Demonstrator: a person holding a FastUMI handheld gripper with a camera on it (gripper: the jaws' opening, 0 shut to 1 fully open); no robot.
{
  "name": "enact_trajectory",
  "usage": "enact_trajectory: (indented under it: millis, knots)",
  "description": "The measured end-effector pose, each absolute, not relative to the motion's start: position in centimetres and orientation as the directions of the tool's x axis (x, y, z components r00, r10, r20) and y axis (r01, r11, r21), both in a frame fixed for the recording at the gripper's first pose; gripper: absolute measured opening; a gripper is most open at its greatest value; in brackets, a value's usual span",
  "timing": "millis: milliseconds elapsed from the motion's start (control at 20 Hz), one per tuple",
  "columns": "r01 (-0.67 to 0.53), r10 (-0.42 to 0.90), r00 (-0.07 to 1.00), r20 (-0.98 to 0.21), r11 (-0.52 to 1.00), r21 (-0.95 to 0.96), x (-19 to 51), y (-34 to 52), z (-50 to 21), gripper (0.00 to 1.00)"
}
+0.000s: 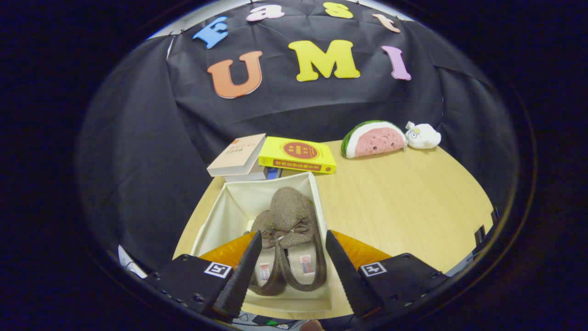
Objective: Open the storage box then place both shoes into the box .Put the left shoe in first, then the right shoe, with the right side of both shoes facing outward in a uniform manner.
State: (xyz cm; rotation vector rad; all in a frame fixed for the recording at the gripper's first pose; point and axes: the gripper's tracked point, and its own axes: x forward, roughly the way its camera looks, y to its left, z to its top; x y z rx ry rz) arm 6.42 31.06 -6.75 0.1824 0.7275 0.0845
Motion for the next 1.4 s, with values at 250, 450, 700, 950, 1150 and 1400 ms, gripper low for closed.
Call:
enact_trajectory:
  millis: [250,450,700,950,1150,1400]
  knots:
    - [-0.064,0.178,0.821,-0.542,0.973,0.223,5.8,28.0,-3.1,0.95]
    - [-0.102,0.181,0.898,-0.401,0.972,0.210,5.4,23.7,0.8,0.96]
    - [-0.133,0.164,0.963,-0.213,0.980,0.150,4.3,17.6,5.9,0.96]
    - [-0.150,0.165,0.978,-0.126,0.981,0.124,3.3,12.8,7.0,0.96]
    - [-0.183,0.194,0.978,-0.077,0.974,0.133,2.8,10.8,6.6,0.95]
    - [-0.210,0.223,0.971,-0.081,0.967,0.146,2.4,10.0,5.4,0.95]
